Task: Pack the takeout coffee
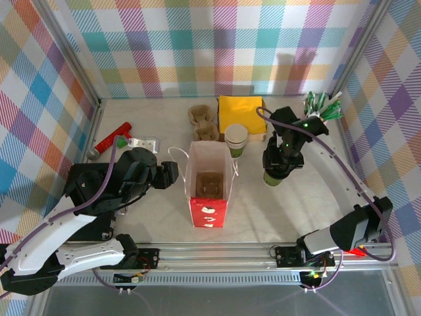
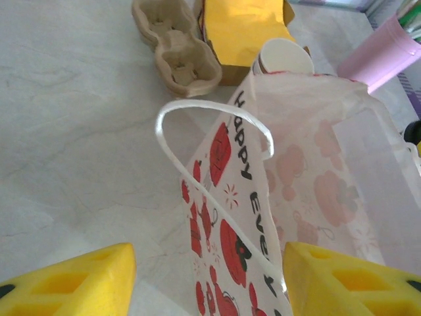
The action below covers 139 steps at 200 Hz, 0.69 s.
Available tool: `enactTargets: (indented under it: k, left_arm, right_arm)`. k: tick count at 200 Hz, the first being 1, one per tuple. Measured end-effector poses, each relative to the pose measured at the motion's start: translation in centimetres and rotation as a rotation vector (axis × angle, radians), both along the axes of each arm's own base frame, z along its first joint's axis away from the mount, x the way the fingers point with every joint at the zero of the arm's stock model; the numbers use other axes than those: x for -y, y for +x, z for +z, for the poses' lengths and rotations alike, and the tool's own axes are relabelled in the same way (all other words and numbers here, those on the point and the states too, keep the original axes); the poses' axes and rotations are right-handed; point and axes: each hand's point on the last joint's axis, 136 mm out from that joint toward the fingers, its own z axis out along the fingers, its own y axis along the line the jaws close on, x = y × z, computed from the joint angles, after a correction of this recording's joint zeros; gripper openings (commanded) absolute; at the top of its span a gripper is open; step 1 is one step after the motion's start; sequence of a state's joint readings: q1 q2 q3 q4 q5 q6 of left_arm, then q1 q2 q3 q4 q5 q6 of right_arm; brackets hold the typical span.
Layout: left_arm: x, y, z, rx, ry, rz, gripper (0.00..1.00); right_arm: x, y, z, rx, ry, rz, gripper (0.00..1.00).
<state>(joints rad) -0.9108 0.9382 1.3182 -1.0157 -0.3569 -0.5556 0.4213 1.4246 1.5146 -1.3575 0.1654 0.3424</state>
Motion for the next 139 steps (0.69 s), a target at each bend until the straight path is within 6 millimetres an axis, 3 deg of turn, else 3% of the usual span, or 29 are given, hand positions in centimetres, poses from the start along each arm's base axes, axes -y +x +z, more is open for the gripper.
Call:
enactTargets:
  k: [44,71,102,139]
  left_arm:
    - [1.9,-1.0,-0.4,-0.051,-0.055,-0.097,0.54]
    - [3.3,-1.9,-2.4,-0.11,-0.072,-0.165,0.51]
    - [4.9,-3.4,-4.6,-0.174,-0.093,-0.243,0.48]
    - [6.2,-5.3,-5.4,-0.196,-0.139,-0.325,0.45]
  right_arm:
    - [-0.9,-1.0,4.7,0.07,0.002,0.022,0.64]
    - [-1.5,-1.5,7.5,0.121,0.006,0.033,0.63]
    - [-2.1,-1.4,9.6,0.164,0.011,0.032,0.63]
    - [-4.1,0.0,11.5,0.224,0.035,0.042,0.64]
